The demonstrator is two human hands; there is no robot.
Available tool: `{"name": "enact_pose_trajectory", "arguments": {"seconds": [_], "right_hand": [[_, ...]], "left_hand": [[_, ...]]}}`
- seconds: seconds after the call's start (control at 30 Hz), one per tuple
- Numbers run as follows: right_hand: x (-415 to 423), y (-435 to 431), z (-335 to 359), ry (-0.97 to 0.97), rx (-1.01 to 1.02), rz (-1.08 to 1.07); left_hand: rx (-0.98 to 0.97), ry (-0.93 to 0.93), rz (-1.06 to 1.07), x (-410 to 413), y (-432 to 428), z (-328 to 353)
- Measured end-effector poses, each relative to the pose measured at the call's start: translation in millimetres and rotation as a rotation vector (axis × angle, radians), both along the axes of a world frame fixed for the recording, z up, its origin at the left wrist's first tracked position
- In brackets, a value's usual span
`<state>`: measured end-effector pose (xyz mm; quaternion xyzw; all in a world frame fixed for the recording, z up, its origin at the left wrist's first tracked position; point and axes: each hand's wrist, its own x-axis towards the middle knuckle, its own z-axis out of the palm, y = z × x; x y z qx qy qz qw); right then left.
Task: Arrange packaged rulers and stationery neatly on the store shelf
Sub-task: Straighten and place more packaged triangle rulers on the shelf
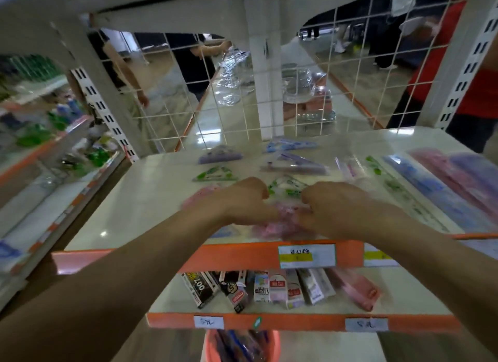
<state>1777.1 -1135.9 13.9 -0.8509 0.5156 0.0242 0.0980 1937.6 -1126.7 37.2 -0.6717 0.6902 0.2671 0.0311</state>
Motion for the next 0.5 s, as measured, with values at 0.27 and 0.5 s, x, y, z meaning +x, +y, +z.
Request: {"name": "enact_pose_trajectory", "arguments": {"seconds": [0.27, 0.5], "right_hand": [[-3, 9, -1, -0.077, 0.165, -0.043], [4, 13, 4, -0.049, 0.108, -0.013]], "left_hand": [[0.175, 0.136, 0.082, -10, -1, 2], [0.137, 0.202, 0.08, -25, 5, 1]]}}
